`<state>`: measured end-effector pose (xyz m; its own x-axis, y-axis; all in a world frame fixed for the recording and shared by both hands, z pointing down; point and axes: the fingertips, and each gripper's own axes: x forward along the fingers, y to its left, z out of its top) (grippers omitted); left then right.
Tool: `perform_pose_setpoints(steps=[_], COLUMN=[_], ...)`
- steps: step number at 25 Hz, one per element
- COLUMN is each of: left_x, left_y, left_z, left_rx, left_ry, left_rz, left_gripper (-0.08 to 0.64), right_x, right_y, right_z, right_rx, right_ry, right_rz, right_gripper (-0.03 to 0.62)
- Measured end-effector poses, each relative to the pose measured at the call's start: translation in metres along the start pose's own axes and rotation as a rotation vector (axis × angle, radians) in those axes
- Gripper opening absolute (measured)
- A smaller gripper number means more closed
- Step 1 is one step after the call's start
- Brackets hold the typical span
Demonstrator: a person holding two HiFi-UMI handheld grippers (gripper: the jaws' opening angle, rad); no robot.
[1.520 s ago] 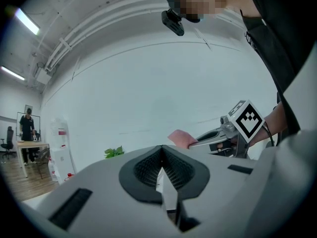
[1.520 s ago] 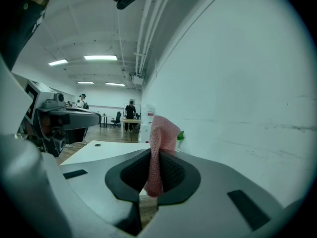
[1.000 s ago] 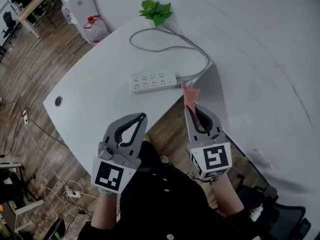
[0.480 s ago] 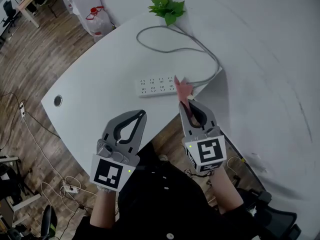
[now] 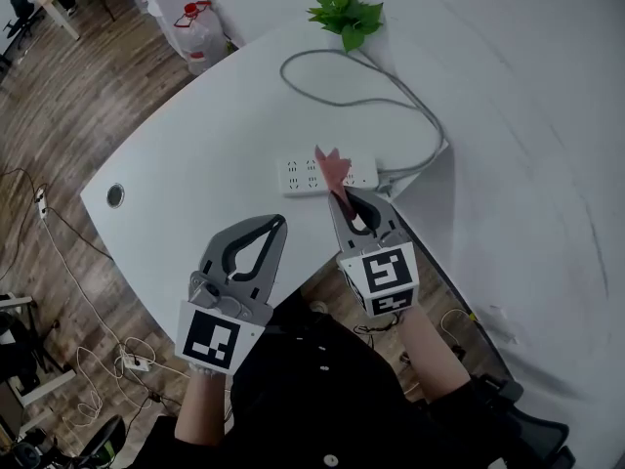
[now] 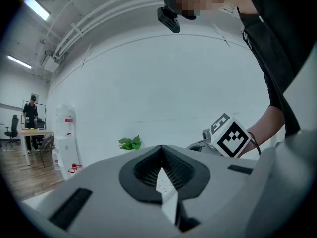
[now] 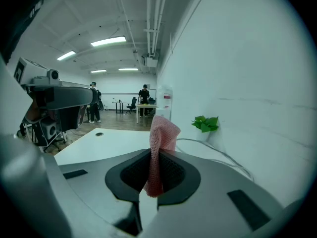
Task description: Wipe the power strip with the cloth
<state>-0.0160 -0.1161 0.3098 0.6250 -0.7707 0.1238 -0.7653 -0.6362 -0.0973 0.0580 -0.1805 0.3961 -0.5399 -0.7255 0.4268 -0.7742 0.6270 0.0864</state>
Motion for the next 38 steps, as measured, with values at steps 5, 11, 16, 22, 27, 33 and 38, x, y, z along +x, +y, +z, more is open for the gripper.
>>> perform_pose_setpoints(steps=[5,11,16,22,27,33,38], left_x=[-0.002,-0.005,-0.005,-0.005,-0.001,0.002,0.005], left_y=[0.012,0.025,0.034,0.042,0.046,0.047,0.046], left_z=[-0.005,-0.012,-0.018,-0.025,-0.031,-0.036,-0.034], left_rx=[0.0,0.0,0.005,0.0,-0.008,-0.014,-0.02], left_ry=[0.004,0.008,0.017,0.028,0.037,0.049,0.039], left_rz=[0.017,0.032,0.038,0.042,0.044,0.039,0.036], left_gripper=[0.014,0.014,0.014,0.014,0.014,0.014,0.013], right_x=[0.029,0.066,0.093,0.119,0.136,0.153,0.159], right_y=[0.013,0.035,0.046,0.054,0.057,0.058,0.057], right_z=[-0.006,-0.013,-0.023,-0.037,-0.049,-0.063,-0.075], right_rx=[-0.006,-0.028,-0.058,-0.071,-0.099,-0.099,-0.09], right_ry=[0.035,0.087,0.133,0.186,0.234,0.294,0.336], right_rz=[0.042,0.109,0.15,0.174,0.186,0.195,0.201], right_gripper=[0.054,0.054,0.054,0.054,0.054,0.054,0.054])
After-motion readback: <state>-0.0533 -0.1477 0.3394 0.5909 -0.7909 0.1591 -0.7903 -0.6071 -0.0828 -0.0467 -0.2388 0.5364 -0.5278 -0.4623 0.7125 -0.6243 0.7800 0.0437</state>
